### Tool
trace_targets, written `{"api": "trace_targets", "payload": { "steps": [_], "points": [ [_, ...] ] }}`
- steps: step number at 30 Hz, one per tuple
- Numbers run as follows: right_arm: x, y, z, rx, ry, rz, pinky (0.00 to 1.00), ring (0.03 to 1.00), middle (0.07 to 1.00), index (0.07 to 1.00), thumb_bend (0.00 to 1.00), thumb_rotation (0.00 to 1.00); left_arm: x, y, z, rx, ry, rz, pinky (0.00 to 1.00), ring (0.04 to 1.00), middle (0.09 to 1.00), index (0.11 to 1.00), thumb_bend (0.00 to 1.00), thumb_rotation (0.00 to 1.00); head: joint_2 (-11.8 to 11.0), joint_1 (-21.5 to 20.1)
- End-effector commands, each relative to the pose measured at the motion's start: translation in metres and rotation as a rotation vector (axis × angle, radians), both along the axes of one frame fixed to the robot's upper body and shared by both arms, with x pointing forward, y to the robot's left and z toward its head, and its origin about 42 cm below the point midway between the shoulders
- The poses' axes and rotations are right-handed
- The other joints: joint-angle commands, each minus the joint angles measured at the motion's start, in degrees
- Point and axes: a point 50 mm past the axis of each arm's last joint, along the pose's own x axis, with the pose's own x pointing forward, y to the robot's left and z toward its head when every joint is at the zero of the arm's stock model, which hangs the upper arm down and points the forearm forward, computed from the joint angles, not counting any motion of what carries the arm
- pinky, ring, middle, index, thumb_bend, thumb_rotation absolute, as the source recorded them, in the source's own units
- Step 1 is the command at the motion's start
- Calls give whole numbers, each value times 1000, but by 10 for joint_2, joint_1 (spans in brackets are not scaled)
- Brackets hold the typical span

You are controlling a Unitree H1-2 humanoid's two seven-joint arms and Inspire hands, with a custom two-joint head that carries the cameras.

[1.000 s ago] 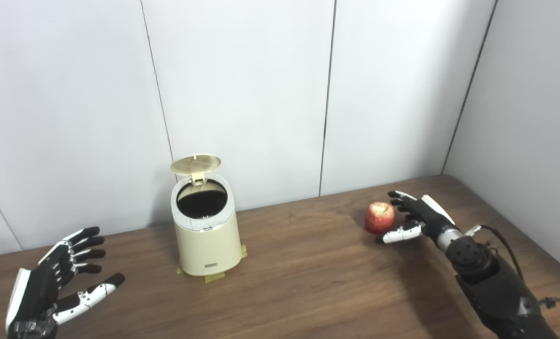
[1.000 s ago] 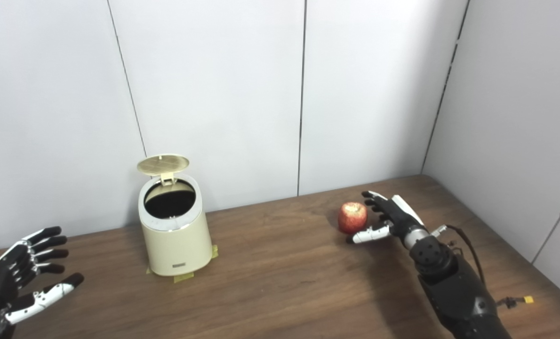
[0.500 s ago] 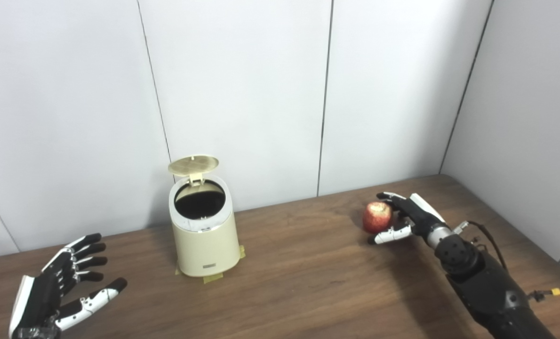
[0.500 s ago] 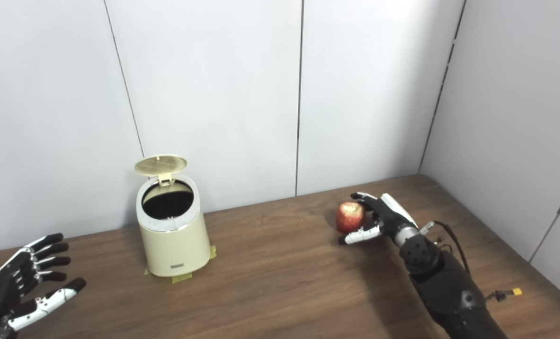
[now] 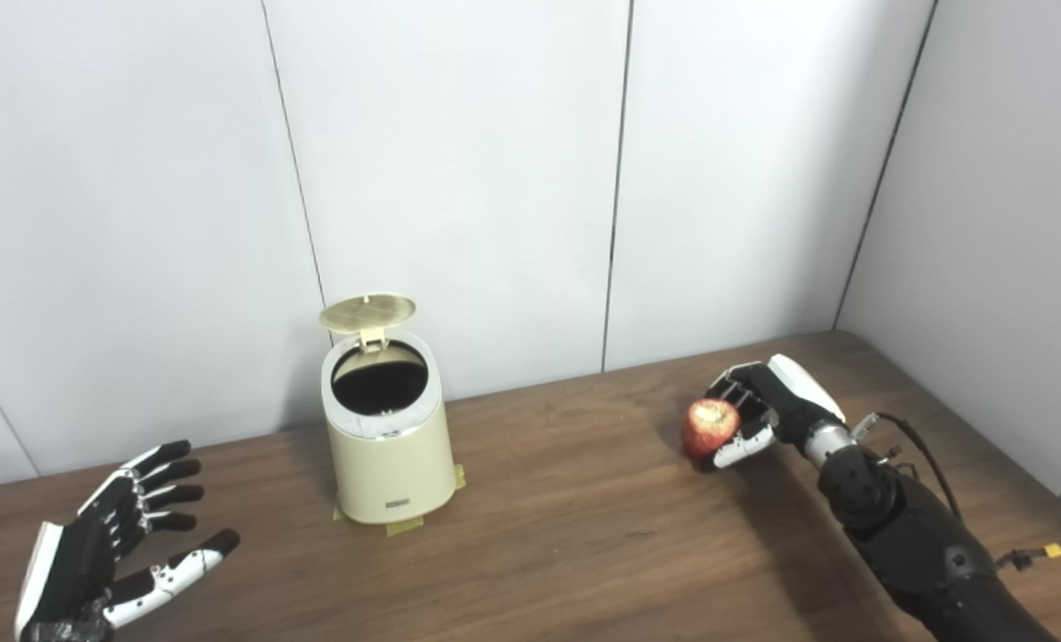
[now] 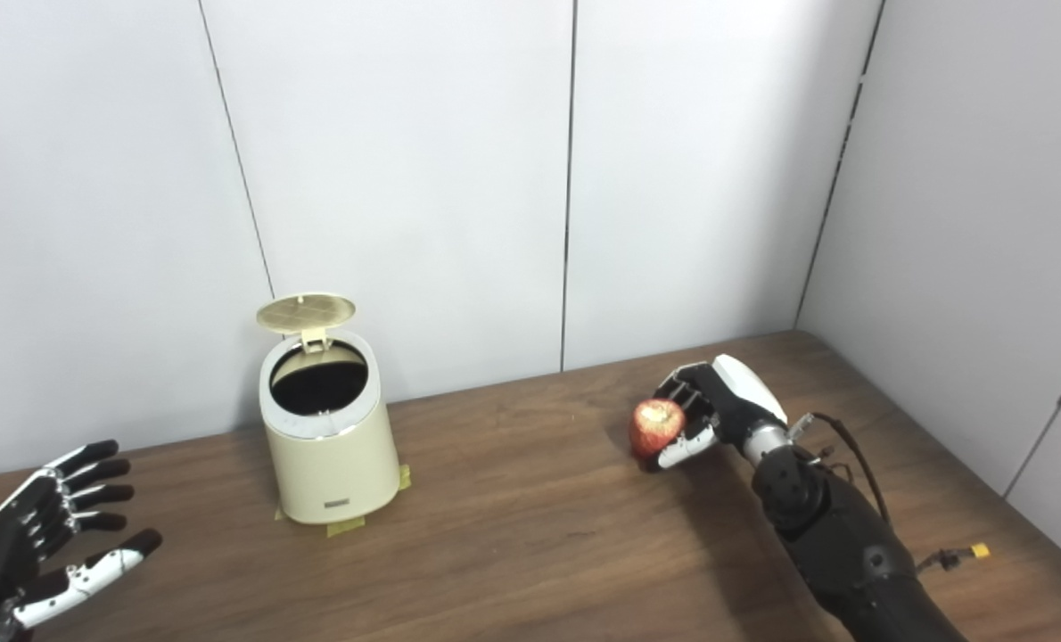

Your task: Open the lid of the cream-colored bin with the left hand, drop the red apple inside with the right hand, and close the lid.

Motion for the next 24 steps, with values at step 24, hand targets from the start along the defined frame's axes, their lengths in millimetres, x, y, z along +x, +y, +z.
{"api": "trace_targets", "payload": {
  "steps": [24],
  "points": [
    [6,108,123,251,-411,220,439,464,474,491,528,0,5,-12,4,13,-64,-35,634,711,766,803,710,75,-11,109]
  ]
}}
